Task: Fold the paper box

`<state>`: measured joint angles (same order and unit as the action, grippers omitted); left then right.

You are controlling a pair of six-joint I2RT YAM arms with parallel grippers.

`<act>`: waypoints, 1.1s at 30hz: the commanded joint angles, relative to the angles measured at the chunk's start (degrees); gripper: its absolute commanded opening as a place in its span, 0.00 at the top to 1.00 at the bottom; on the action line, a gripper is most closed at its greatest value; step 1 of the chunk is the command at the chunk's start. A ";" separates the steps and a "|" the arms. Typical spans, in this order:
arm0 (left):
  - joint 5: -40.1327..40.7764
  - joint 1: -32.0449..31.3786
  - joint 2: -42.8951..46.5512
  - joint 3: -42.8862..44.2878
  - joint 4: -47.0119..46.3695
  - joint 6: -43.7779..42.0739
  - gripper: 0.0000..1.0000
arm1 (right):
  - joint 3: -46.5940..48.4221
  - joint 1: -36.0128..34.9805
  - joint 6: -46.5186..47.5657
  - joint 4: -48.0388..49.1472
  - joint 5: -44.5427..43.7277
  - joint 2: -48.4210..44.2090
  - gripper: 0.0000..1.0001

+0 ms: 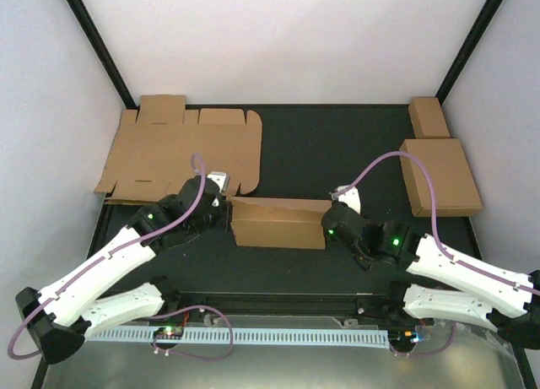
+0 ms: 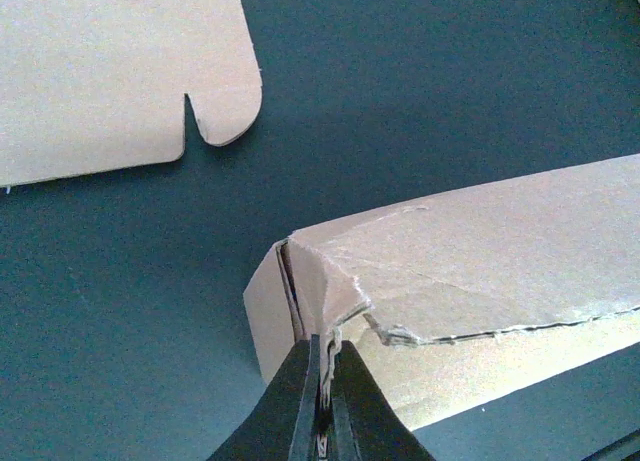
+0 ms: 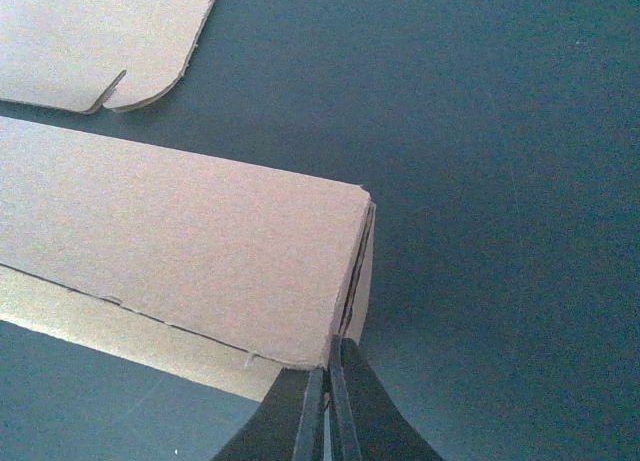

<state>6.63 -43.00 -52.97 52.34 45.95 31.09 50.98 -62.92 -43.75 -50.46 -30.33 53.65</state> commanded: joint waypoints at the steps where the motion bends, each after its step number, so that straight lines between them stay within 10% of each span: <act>1: -0.44 -0.18 -1.40 1.32 3.63 1.25 0.98 | -0.79 -0.19 0.07 -1.91 1.86 0.32 0.98; 33: 10.54 -3.14 -0.09 -3.26 11.77 7.23 0.99 | -0.88 -0.13 -0.11 -1.85 1.57 0.40 0.98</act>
<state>12.16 -46.28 -51.88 49.41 43.99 38.81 50.98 -62.92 -43.77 -50.26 -30.46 53.95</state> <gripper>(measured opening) 0.024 0.019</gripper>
